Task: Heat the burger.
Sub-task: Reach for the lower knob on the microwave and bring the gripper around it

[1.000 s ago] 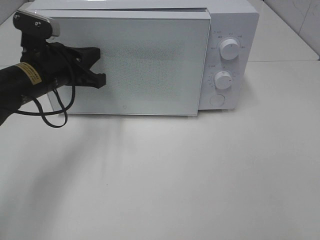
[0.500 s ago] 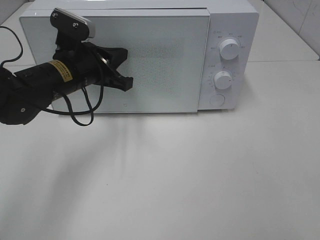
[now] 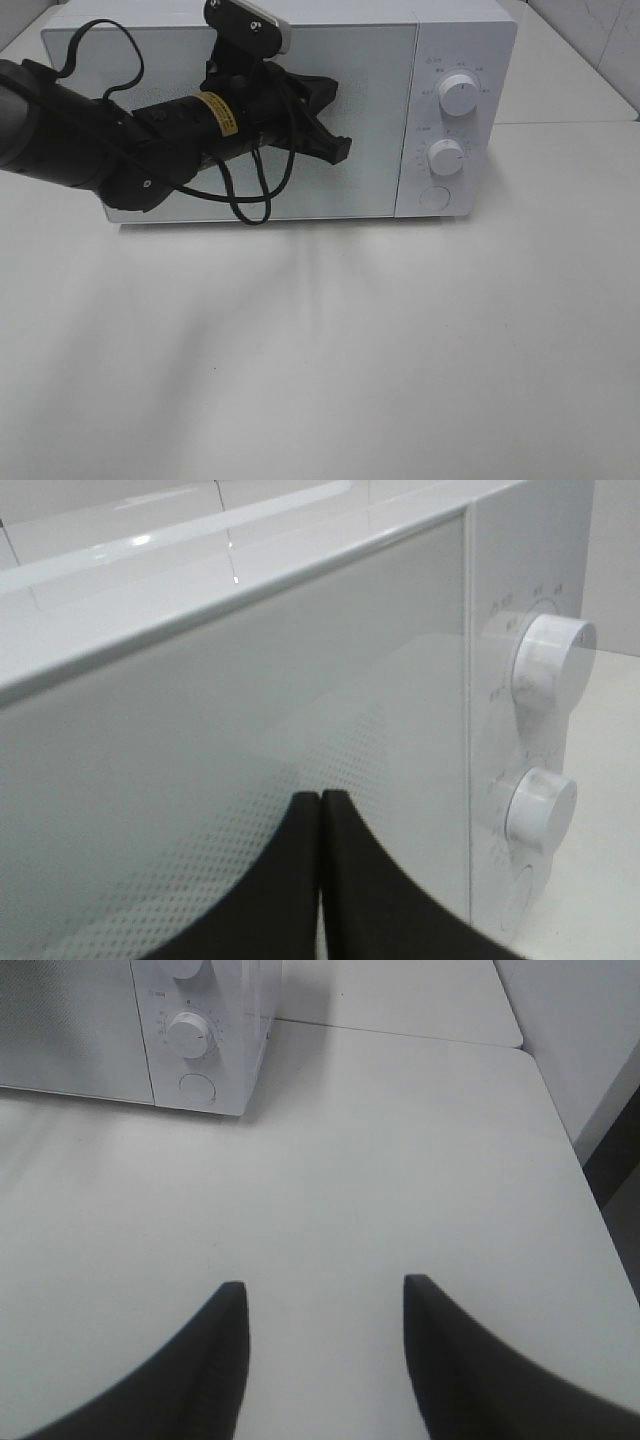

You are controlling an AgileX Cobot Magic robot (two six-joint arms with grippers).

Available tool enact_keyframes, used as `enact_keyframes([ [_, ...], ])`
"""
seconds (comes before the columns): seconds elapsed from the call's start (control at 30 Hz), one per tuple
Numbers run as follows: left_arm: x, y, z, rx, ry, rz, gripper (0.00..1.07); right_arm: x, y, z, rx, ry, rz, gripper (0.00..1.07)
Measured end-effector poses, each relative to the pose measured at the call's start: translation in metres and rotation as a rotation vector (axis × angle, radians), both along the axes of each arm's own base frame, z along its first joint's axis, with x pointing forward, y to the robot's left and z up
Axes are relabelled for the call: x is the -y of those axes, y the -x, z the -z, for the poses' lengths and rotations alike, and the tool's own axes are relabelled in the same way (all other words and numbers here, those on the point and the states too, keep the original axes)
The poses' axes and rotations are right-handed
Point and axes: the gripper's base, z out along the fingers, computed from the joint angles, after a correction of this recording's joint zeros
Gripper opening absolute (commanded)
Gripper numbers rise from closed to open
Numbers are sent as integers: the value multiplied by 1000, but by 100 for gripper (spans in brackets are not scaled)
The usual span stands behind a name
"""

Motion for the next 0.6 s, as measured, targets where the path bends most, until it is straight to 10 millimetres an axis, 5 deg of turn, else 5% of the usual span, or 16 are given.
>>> enact_keyframes([
  [0.6, 23, 11, -14, -69, 4, -7, 0, 0, 0, 0, 0, 0, 0, 50],
])
